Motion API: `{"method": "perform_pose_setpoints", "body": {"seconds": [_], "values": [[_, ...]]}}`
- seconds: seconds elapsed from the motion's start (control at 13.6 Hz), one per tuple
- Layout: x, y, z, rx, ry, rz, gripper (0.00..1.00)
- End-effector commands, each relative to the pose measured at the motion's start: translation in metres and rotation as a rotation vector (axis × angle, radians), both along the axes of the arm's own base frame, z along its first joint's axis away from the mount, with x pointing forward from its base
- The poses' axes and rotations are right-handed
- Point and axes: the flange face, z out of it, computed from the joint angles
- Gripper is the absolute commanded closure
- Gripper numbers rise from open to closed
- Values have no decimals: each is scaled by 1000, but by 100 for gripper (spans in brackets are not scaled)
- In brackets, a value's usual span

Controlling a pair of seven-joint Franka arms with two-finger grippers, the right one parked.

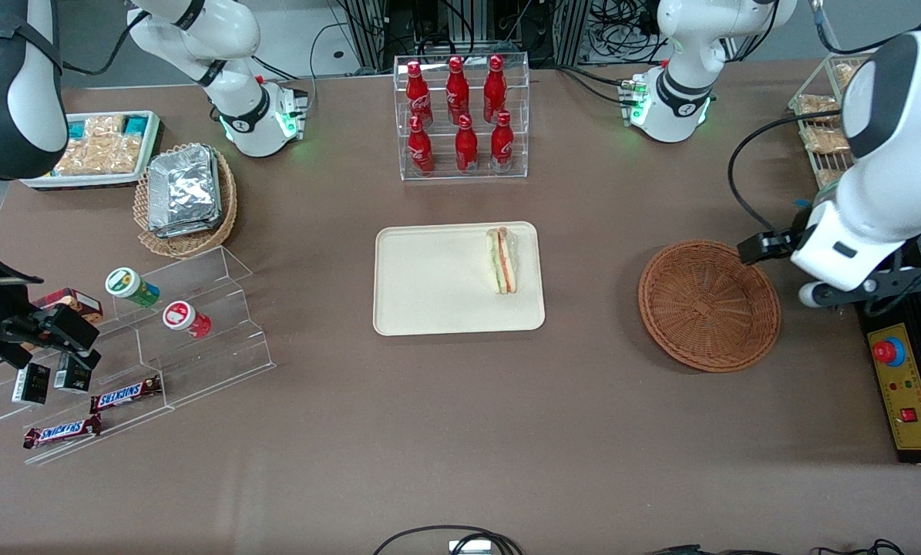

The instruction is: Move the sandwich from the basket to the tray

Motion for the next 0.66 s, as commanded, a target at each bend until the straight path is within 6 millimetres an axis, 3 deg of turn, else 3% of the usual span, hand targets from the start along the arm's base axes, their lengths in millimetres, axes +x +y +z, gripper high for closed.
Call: {"method": "perform_pose_setpoints", "body": {"seconds": [0.0,0.3,0.59], "values": [[-26,20,21,-41,-6,-79,0],[-38,20,41,-54,-18,-181,0],[-39,19,39,-82,7,-330,0]]}}
